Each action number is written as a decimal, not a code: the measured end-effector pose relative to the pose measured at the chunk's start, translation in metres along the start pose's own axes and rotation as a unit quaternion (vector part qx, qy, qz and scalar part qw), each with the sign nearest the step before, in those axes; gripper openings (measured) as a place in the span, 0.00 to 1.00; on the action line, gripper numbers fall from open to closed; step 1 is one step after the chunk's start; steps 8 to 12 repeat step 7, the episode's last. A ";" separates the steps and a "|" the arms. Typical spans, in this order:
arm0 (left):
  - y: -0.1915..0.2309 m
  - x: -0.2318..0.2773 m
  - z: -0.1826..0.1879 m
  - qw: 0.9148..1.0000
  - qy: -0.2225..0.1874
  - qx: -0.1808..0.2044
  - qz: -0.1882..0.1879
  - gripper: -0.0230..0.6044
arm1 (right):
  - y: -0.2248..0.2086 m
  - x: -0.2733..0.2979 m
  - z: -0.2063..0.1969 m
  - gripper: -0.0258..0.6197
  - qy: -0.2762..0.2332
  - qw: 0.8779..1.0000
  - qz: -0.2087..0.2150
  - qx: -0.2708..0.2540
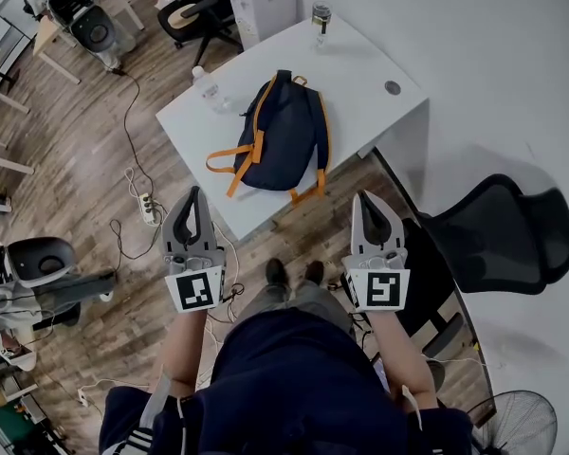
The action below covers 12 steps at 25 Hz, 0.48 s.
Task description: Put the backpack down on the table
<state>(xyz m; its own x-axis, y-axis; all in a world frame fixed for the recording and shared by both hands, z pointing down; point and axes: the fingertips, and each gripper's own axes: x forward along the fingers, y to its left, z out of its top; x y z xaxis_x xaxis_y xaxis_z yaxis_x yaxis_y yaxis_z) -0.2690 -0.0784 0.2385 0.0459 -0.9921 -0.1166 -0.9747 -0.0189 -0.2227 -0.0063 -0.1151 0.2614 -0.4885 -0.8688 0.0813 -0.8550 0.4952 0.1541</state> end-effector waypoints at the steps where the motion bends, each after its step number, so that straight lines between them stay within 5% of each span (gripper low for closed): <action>1: -0.001 0.000 0.000 1.000 0.003 -0.004 0.000 0.04 | 0.000 0.000 0.000 0.03 0.000 1.000 0.000 0.000; 12: -0.003 0.002 0.002 1.000 -0.002 0.017 -0.009 0.04 | -0.003 0.000 0.001 0.03 -0.001 1.000 0.002 0.005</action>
